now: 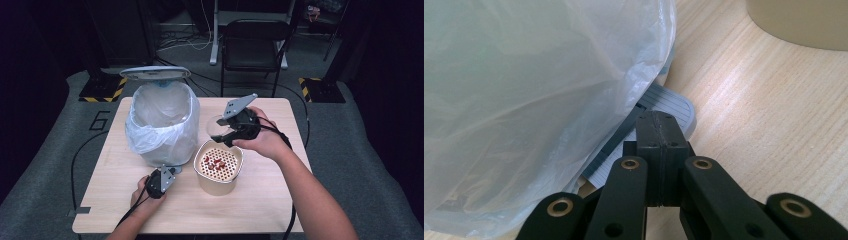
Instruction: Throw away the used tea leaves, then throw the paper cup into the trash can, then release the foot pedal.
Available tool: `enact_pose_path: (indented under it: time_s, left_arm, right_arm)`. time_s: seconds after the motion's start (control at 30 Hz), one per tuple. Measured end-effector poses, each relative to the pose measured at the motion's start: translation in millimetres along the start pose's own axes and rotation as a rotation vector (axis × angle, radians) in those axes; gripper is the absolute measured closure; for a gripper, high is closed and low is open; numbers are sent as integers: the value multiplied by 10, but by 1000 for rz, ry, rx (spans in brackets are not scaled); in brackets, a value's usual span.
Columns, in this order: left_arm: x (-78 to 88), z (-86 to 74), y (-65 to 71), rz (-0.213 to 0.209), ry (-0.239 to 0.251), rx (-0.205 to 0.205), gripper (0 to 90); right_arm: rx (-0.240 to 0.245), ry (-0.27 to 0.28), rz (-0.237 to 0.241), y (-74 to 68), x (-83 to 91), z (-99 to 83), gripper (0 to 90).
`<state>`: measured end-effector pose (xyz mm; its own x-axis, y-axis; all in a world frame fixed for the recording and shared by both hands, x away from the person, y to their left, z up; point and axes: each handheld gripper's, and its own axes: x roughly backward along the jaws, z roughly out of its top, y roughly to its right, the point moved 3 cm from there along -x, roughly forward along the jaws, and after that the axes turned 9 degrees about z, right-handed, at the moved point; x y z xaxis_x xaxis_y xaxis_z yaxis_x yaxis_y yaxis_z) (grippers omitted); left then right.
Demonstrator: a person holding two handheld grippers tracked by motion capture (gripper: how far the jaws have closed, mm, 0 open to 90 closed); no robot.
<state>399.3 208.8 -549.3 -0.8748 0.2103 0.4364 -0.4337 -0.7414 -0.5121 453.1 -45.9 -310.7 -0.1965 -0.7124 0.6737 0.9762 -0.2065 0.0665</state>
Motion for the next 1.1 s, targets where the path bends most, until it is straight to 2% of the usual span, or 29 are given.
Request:
enact_pose_path:
  time_s: [0.2,0.27,0.4,0.47,0.5,0.7,0.97,1.1]
  left_arm:
    - [-2,0,-1,2,3,-1,900]
    - [-3,1,-6,4,4,-5,900]
    - [-3,1,-10,1,4,-3,900]
    - [-2,0,-6,-7,2,7,900]
    - [-1,1,-10,0,2,-2,900]
    - [4,0,-10,-12,-5,2,900]
    - [4,0,-15,-17,-6,4,900]
    - [3,0,-13,-15,-4,4,900]
  right_arm:
    - [-61,3,-14,14,32,60,432]
    - [-94,19,-9,9,57,103,432]
    - [-128,32,-16,-7,96,186,433]
    - [-134,28,-16,-30,107,236,433]
    - [-134,29,-16,-53,113,295,433]
    - [-134,41,-13,-49,94,441,433]
    - [-184,61,-9,58,29,618,433]
    - [-189,76,-14,101,6,698,431]
